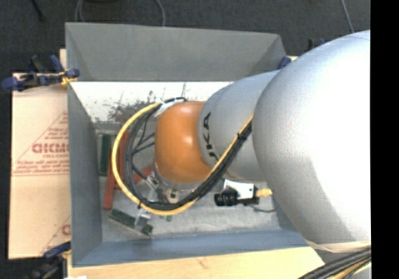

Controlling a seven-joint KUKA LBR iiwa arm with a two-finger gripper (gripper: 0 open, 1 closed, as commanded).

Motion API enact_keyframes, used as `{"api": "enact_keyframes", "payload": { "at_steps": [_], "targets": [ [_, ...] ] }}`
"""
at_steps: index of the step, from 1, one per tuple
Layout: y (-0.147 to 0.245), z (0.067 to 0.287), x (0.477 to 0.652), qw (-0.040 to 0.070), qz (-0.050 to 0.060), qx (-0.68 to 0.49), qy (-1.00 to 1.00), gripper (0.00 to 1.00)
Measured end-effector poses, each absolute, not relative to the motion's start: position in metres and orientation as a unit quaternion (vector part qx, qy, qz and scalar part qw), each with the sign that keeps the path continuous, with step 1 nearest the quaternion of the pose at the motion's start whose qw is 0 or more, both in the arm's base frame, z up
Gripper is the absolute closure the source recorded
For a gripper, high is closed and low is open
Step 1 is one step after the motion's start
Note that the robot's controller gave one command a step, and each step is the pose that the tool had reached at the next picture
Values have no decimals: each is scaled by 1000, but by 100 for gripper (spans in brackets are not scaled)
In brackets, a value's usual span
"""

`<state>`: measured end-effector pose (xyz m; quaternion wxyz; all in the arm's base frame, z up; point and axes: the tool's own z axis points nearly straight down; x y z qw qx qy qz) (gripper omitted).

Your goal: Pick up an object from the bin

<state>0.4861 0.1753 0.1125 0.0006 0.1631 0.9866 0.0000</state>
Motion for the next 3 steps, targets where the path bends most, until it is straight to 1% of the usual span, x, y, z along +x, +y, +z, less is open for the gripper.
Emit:
{"api": "enact_keyframes", "payload": {
  "at_steps": [1, 2, 3],
  "targets": [
    [176, 79, 481, 1, 4, 153, 988, 100],
    [176, 79, 481, 1, 4, 154, 988, 100],
    [169, 120, 476, -3, -1, 161, 987, 100]
  ]
}}
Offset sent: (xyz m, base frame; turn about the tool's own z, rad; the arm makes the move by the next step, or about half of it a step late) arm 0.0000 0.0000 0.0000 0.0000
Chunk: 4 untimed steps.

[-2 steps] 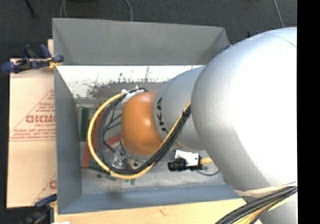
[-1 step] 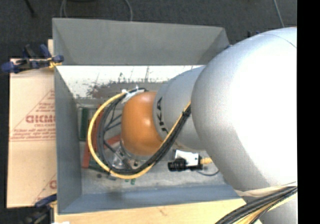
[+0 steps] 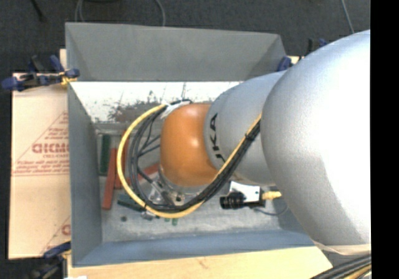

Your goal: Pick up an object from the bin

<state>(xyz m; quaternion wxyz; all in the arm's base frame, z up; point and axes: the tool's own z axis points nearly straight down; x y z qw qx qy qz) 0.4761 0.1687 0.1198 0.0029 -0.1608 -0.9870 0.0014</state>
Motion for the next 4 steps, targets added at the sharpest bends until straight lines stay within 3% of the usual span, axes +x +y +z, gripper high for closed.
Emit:
{"api": "enact_keyframes", "payload": {
  "at_steps": [1, 2, 3, 4],
  "targets": [
    [169, 175, 479, 0, 0, -160, -987, 100],
    [169, 162, 486, -4, -1, -159, -987, 100],
    [170, 155, 484, 3, 2, -157, -988, 100],
    [183, 210, 487, 0, 0, -153, -988, 100]
  ]
}}
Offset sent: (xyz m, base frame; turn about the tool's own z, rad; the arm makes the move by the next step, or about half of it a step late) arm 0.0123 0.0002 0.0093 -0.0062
